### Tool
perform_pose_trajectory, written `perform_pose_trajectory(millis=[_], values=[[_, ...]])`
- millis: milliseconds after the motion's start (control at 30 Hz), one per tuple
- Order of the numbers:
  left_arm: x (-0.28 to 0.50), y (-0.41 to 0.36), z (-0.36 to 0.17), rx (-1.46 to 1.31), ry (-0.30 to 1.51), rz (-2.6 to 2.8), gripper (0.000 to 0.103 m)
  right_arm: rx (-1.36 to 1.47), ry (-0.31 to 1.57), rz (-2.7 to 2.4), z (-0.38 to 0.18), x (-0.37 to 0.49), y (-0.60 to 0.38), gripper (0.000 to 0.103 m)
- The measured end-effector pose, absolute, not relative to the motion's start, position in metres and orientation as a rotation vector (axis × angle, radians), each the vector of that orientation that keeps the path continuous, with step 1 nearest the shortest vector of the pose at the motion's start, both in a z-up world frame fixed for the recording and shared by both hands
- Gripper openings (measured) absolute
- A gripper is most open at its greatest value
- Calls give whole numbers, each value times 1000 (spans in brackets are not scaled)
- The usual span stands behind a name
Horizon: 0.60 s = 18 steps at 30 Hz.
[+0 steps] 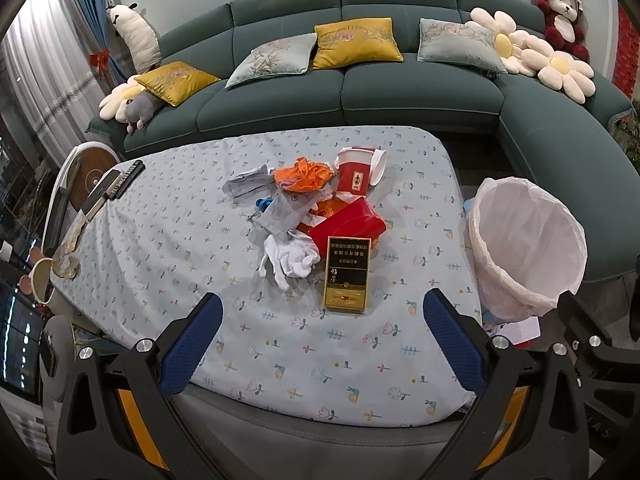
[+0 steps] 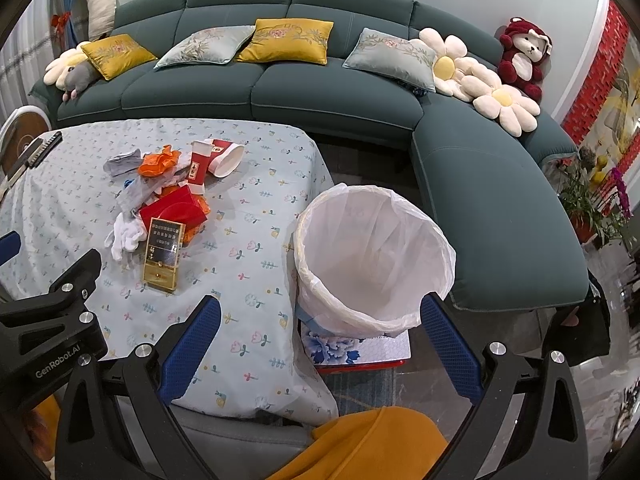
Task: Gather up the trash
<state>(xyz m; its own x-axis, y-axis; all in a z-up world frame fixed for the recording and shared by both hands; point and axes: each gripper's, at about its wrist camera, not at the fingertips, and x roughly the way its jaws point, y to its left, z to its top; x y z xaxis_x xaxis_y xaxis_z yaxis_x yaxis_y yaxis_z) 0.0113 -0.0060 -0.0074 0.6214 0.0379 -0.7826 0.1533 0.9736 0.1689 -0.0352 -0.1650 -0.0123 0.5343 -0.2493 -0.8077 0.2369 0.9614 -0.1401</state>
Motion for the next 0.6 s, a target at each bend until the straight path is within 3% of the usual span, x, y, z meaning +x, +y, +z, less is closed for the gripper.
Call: perform_pose_trajectory(millis=[600], values=[[19, -1, -7, 216, 915, -44, 96, -20, 970, -293, -13, -28, -166, 96]])
